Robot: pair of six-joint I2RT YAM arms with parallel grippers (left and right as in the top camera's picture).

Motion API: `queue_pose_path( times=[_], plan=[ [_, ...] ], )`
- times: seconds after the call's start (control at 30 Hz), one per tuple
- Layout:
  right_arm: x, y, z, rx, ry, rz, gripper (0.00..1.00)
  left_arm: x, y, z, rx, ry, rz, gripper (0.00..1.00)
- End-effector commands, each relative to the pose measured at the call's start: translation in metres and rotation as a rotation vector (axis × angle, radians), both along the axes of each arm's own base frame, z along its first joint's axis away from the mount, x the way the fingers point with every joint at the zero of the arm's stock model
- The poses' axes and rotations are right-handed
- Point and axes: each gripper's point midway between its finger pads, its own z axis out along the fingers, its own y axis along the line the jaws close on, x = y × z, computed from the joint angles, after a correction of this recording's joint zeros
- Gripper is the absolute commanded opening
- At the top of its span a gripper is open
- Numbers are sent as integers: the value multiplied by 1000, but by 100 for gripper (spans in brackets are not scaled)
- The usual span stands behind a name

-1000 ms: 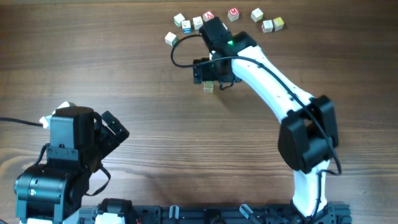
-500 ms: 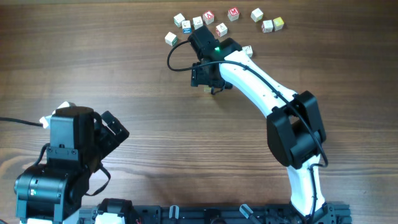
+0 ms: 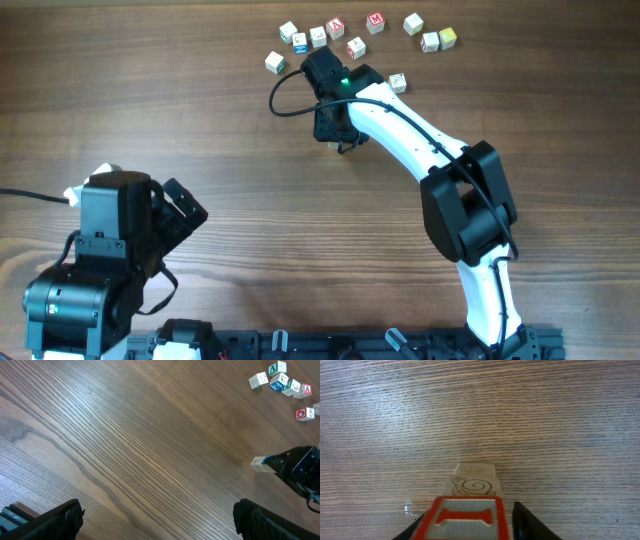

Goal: Form a tower

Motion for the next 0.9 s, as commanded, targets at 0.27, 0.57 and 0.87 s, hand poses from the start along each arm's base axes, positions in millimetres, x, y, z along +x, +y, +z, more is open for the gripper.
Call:
queue_pose_path(
  times=[0.27,0.57,0.87],
  plan=[
    [3,1,-4,-11,-6,-2,77,0,1,-1,-8,1,16,100],
    [-2,9,-27,-2,35,12,70,0,1,-1,-8,1,16,100],
    [-2,9,-27,-3,36,12,46,0,1,-1,-8,1,16,100]
  ],
)
